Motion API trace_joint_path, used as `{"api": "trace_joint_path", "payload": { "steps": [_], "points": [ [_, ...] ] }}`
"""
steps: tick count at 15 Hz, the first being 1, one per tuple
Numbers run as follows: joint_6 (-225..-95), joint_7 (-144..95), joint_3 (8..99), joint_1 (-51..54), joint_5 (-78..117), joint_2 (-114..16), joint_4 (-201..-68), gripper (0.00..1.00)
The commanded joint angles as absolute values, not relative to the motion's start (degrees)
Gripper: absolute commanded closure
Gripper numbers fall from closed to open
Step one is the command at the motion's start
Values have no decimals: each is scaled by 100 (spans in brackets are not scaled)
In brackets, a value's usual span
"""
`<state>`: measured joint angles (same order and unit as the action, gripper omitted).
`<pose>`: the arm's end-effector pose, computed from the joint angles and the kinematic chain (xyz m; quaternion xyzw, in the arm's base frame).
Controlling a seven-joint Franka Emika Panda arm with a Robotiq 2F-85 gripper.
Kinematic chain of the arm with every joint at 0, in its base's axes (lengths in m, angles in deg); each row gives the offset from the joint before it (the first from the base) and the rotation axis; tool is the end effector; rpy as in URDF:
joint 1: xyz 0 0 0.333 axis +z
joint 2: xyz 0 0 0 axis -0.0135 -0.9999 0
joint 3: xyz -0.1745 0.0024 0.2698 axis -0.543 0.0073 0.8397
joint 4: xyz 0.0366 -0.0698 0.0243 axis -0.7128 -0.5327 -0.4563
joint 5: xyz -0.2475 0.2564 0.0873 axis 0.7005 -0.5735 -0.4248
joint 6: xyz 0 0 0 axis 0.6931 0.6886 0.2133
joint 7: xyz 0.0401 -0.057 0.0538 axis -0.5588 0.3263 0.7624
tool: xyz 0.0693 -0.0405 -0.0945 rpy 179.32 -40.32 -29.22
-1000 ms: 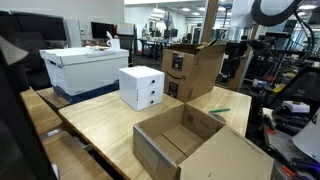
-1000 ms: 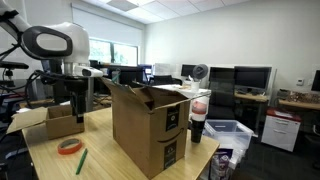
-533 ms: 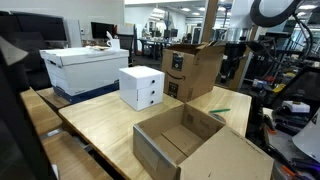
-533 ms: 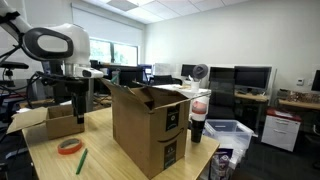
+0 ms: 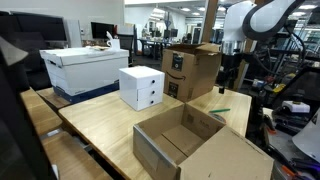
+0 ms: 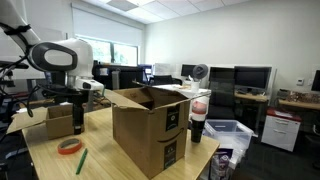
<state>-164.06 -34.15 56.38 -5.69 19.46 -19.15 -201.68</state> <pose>0.3420 -0.0440 0.2815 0.9841 -0.1653 -0.0621 0.0172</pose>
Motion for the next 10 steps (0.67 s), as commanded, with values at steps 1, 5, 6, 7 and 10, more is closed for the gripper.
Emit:
{"api": "trace_joint_path", "payload": {
  "steps": [1,5,6,7,10],
  "points": [
    [-16581,-3488,5643,-467,1756,-2320,-20164,0],
    [-16640,-3439,5628,-370,1564,-2637,-20160,0],
    [-16672,-3456,5629,-355,1529,-2697,-20159,0],
    [-16699,-3433,5631,-324,1470,-2762,-20158,0],
    [-16838,-3442,5638,-263,1378,-2980,-20152,0]
  ]
}}
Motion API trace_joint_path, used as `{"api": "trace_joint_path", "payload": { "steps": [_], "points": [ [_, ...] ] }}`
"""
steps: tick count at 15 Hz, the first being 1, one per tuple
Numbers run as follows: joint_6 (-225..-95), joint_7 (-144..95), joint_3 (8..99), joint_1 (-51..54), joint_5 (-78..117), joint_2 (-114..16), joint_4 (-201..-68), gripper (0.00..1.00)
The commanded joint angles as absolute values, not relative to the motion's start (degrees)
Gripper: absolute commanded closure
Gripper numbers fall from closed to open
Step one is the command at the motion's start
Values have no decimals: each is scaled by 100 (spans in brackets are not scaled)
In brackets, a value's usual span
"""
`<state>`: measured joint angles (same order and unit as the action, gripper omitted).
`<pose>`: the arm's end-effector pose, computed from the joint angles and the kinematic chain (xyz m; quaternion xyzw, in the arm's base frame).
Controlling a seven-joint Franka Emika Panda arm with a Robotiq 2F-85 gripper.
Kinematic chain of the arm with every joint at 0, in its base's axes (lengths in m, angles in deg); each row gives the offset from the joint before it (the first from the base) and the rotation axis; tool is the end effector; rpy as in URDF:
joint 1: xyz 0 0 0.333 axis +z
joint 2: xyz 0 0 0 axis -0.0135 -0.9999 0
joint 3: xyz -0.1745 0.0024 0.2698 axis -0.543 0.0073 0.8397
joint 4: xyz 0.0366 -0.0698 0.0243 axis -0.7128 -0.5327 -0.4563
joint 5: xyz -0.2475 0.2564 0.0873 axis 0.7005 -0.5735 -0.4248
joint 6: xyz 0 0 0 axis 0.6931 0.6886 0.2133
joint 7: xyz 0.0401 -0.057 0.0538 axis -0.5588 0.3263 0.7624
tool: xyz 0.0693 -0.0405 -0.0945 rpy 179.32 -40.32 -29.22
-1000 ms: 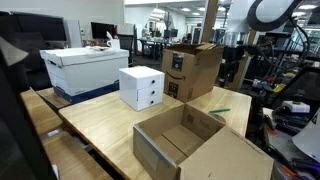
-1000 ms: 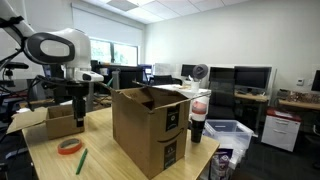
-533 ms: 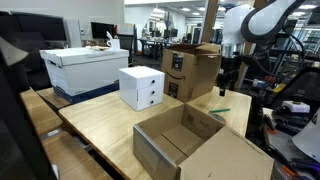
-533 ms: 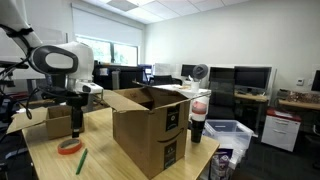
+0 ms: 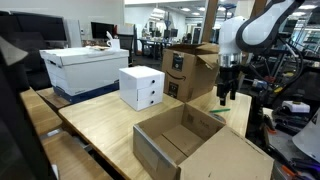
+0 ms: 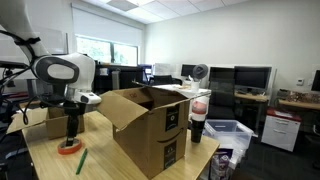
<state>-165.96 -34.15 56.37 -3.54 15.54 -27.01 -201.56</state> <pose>0.3388 -0.0299 0.2372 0.9782 -0.1735 -0.1140 0.0029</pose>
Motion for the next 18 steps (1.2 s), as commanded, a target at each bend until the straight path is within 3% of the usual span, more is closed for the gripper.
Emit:
{"api": "trace_joint_path", "payload": {
  "steps": [1,16,17,18],
  "points": [
    [-16916,-3488,5645,-242,1354,-3060,-20150,0],
    [-17726,-3593,5673,17,968,-3954,-20129,0],
    [-17741,-3595,5676,34,960,-3986,-20126,9],
    [-17757,-3611,5677,54,959,-4010,-20124,26]
  ]
}}
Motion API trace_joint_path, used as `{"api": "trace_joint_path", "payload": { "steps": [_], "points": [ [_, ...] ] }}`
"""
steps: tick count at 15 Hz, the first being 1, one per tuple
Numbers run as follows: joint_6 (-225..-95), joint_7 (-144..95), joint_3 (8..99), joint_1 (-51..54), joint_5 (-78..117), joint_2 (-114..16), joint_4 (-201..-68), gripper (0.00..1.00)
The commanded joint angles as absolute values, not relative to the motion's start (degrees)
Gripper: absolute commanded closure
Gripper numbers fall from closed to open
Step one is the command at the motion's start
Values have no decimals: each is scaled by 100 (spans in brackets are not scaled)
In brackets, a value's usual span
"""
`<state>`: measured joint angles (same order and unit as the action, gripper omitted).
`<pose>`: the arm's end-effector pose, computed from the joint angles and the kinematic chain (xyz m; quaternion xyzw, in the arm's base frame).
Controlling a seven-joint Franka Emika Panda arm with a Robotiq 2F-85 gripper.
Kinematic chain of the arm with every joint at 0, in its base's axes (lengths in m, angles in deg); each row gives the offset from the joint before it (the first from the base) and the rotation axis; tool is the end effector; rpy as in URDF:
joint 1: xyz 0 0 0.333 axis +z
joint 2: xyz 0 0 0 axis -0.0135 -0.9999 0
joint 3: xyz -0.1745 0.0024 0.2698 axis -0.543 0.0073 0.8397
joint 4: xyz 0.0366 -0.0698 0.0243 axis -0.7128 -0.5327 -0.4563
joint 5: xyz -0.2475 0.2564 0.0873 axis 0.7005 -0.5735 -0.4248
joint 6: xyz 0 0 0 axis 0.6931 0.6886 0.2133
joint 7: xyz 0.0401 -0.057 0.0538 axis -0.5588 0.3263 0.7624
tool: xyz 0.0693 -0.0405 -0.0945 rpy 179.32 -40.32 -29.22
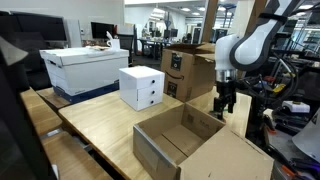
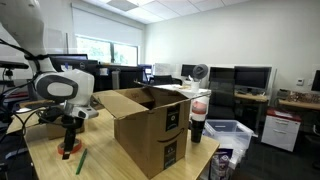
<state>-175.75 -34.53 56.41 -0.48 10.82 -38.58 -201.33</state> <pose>0.3406 -0.0136 0.1789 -0.9736 0.1885 0.1284 0.0049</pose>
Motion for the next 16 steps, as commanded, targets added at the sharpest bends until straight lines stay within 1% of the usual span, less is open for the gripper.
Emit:
{"api": "trace_joint_path", "payload": {
  "steps": [1,3,5,6,7,9,11,12,14,15,16],
  "points": [
    [-17771,-3629,5676,70,961,-4036,-20122,30],
    [-17790,-3664,5675,105,962,-4073,-20119,44],
    [-17803,-3682,5674,128,968,-4097,-20116,54],
    [-17815,-3696,5669,143,975,-4117,-20112,66],
    [-17752,-3717,5659,152,991,-4122,-20108,74],
    [-17647,-3688,5661,149,966,-4084,-20092,84],
    [-17512,-3580,5675,126,889,-3882,-20212,97],
    [-17497,-3582,5671,125,889,-3884,-20202,95],
    [-17350,-3572,5661,117,904,-3842,-20170,100],
    [-17298,-3564,5658,114,910,-3791,-20187,96],
    [-17142,-3547,5653,108,926,-3728,-20186,96]
  ]
}}
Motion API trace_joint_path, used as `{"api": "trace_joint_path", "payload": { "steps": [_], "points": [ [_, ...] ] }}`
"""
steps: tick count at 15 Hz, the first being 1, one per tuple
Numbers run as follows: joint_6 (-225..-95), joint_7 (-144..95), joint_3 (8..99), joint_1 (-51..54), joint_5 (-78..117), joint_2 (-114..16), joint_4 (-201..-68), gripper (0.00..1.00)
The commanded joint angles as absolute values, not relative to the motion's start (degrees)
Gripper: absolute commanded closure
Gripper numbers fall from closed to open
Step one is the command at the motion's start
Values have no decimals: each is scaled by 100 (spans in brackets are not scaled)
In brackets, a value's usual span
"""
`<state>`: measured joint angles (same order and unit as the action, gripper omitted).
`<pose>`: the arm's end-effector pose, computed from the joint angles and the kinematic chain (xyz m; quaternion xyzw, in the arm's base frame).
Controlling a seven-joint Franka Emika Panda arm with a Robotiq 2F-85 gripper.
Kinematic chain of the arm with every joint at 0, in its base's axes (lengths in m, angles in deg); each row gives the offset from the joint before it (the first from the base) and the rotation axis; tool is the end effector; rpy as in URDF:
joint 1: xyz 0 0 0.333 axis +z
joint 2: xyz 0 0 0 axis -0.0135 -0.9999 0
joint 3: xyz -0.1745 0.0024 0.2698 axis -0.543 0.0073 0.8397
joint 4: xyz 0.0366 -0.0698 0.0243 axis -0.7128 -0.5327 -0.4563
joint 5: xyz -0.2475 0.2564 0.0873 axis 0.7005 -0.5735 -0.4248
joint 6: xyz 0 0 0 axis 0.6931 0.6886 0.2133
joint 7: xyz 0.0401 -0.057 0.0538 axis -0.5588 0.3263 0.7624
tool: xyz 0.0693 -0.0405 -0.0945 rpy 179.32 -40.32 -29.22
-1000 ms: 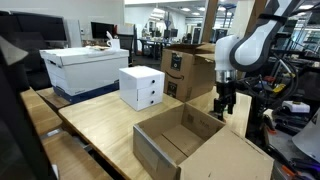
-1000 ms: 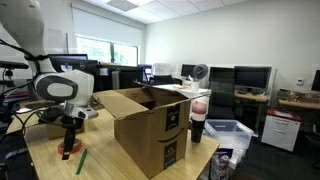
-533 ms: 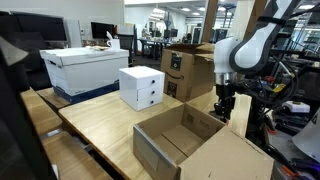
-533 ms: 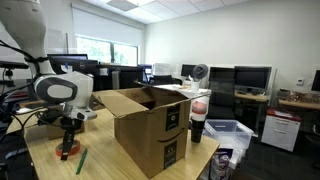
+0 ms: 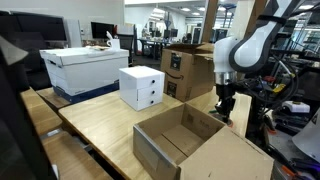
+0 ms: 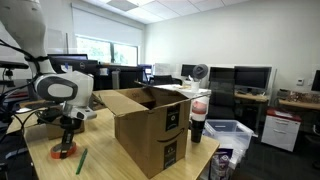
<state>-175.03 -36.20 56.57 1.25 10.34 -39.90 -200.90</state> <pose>0.3389 -0.0023 0.1720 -0.9714 0.1901 0.1424 0.0005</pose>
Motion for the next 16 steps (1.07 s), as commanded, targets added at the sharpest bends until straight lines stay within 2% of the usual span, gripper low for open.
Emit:
{"api": "trace_joint_path", "payload": {
  "steps": [1,9,16],
  "points": [
    [-16985,-3609,5629,115,1004,-3671,-20188,96],
    [-15801,-3613,5542,22,1222,-2872,-20204,96],
    [-15387,-3504,5590,15,1148,-2186,-20089,96]
  ]
}}
